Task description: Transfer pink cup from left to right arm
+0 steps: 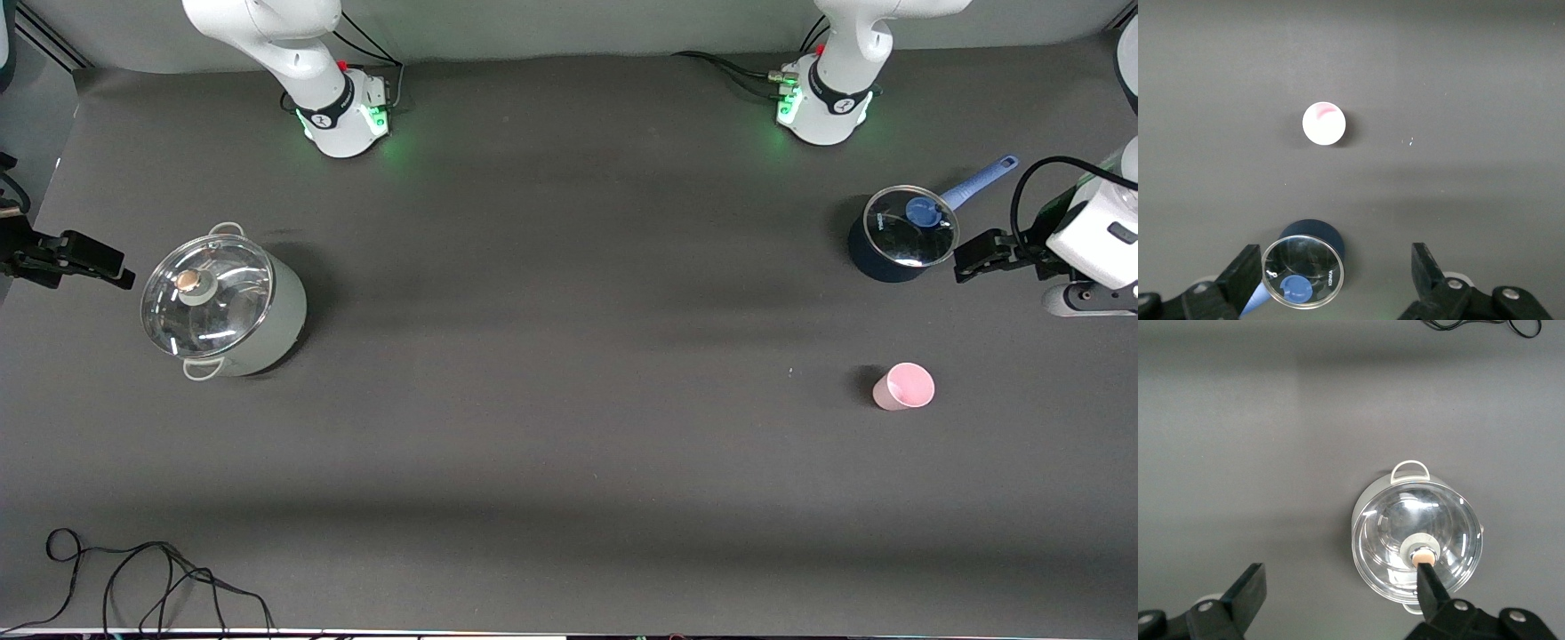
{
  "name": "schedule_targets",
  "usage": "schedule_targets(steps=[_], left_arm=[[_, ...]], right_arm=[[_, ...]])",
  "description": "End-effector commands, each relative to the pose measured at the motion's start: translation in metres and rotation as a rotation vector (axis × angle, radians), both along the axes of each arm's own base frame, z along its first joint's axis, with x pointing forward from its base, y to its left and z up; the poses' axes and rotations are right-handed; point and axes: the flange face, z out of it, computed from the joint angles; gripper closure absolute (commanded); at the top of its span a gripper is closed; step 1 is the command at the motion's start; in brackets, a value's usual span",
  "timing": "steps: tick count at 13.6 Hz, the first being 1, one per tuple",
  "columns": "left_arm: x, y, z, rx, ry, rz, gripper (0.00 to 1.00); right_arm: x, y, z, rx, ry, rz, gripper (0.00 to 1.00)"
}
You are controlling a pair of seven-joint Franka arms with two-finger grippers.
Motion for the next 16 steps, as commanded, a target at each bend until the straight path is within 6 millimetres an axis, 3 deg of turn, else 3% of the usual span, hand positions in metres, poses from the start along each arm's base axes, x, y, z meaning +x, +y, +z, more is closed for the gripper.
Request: schedule_targets(steps=[1, 5, 10, 13, 16], left_arm=[[0.001, 0.014, 0.01, -0.009, 0.002, -0.061, 0.0], [-0.004, 0.036, 0.028, -0.078, 0.003, -0.191, 0.02], [-0.013, 0.122, 0.028, -0.195, -0.046, -0.515, 0.01], [-0.018, 0.195, 0.005, -0.348, -0.141, -0.679, 0.02], [-0.025, 0.263, -0.043, -0.501, -0.232, -0.805, 0.03]], right_arm=[[-0.005, 0.004, 0.009, -0.004, -0.007, -0.004, 0.0], [-0.005, 0.002, 0.008, -0.003, -0.004, -0.025, 0.0], [-0.006, 0.003, 0.008, -0.014, -0.004, 0.111, 0.0], [-0.006, 0.001, 0.01, -0.014, -0.007, 0.102, 0.0], [-0.008, 0.003, 0.011, -0.014, -0.007, 0.102, 0.0]])
